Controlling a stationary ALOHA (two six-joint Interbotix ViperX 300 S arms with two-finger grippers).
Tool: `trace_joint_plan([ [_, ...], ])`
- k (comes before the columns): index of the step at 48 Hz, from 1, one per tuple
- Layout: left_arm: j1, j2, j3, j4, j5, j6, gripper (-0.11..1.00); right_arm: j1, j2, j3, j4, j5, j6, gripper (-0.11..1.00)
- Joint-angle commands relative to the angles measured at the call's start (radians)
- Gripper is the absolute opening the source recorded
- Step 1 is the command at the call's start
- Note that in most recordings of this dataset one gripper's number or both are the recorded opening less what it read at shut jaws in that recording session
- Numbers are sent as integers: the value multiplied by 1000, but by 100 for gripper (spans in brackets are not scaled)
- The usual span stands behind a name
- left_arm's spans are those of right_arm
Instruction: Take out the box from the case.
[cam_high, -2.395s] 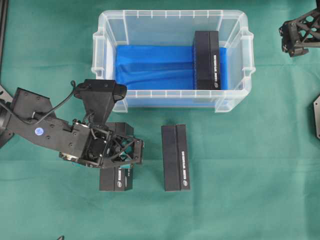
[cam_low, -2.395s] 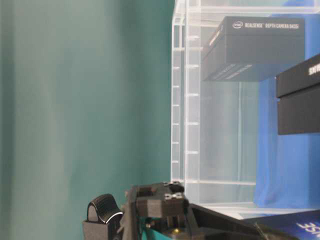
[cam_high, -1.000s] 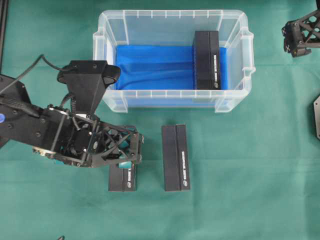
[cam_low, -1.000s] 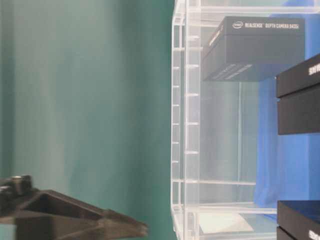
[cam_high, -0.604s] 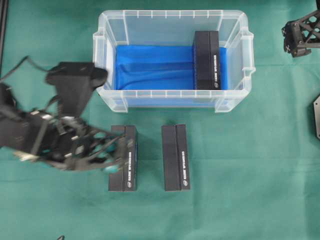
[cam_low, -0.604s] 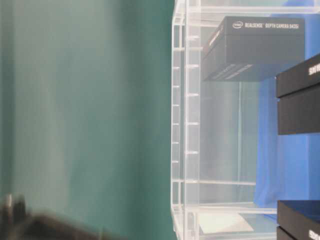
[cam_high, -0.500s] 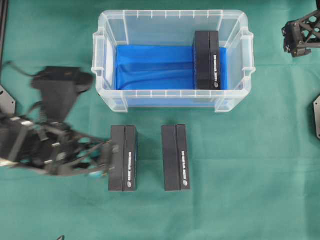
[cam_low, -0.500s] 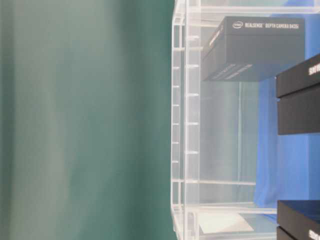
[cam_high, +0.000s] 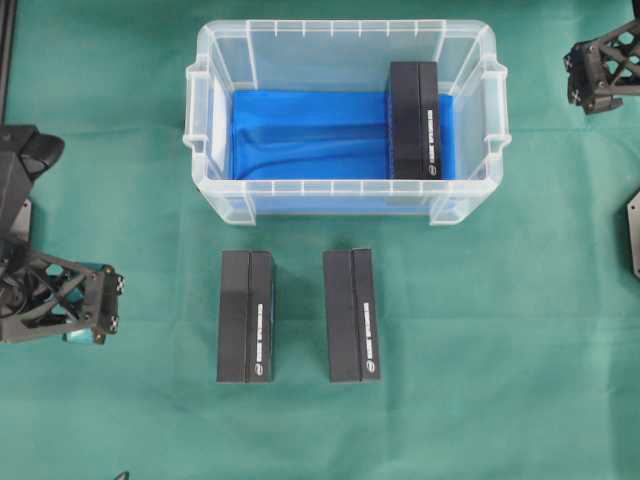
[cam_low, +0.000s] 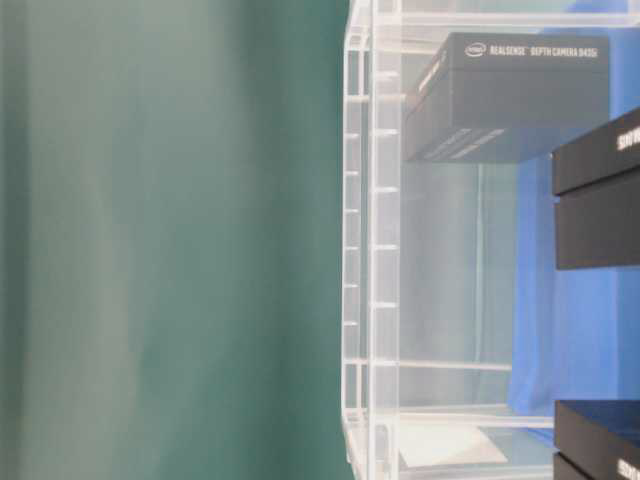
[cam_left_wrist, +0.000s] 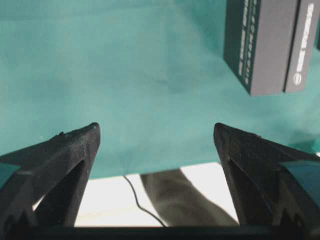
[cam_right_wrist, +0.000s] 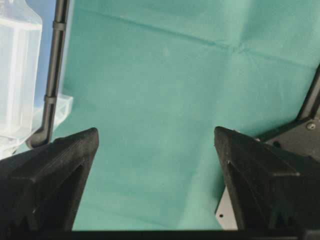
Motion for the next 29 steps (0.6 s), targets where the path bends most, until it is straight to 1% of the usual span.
trace_joint_plan([
  [1,31,-23,-6,11,12,15,93,2,-6,-9,2,-2,3,91],
  [6,103,-44,8,11,28,78,93,2,-6,-9,2,0,5,91],
  [11,204,-69,21,8,28,167,93,2,-6,-9,3,3,6,91],
  [12,236,-77,25,6,28,199,92,2,-6,-9,3,2,6,91],
  [17,350,-97,35,3,28,318,91,2,-6,-11,3,3,8,91],
  [18,387,-100,37,2,29,356,91,2,-6,-9,3,3,8,91],
  [27,600,-106,35,-17,29,565,90,2,-6,-9,3,3,11,91],
  [28,632,-104,34,-18,28,600,90,2,-6,-9,3,3,11,91],
  [29,653,-104,31,-20,28,621,90,2,-6,-9,3,3,11,91],
])
